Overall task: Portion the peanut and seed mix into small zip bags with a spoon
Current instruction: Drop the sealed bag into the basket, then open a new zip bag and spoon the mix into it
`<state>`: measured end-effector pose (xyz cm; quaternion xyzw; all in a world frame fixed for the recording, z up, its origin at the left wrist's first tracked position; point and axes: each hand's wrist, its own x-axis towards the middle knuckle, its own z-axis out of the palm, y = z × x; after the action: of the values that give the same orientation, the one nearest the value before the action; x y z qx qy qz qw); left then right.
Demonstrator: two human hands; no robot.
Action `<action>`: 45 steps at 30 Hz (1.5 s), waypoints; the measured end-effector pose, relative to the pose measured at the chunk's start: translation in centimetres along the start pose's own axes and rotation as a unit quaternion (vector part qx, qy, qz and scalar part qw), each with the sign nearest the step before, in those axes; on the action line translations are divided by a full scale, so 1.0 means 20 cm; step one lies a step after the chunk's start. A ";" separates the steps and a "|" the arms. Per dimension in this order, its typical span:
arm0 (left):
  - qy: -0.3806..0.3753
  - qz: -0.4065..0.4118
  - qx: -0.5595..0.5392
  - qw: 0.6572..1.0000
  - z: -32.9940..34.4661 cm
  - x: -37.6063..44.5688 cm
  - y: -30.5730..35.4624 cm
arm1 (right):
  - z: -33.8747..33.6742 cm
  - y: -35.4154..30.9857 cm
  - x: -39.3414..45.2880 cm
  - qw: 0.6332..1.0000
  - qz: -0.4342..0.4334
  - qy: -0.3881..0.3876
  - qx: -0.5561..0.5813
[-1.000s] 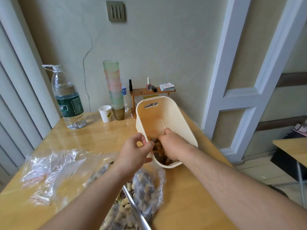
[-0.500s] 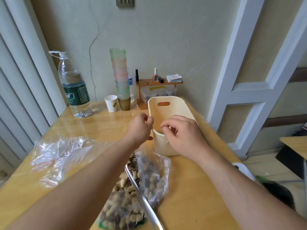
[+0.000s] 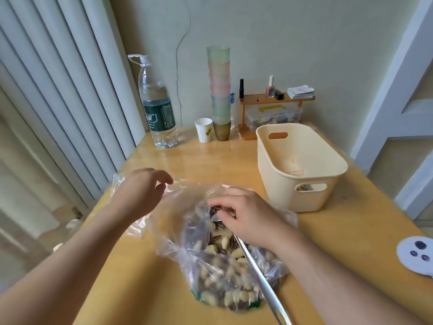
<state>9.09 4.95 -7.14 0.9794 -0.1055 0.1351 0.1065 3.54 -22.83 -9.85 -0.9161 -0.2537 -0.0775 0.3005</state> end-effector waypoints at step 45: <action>0.053 -0.075 -0.684 0.724 0.20 -0.15 0.65 | -0.04 0.12 -0.08 0.917 0.135 0.223 0.302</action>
<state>4.14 -7.95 -9.40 0.6368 -0.0899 0.0692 0.7626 3.38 -25.73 -10.94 -0.7662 -0.0659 -0.1579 0.6194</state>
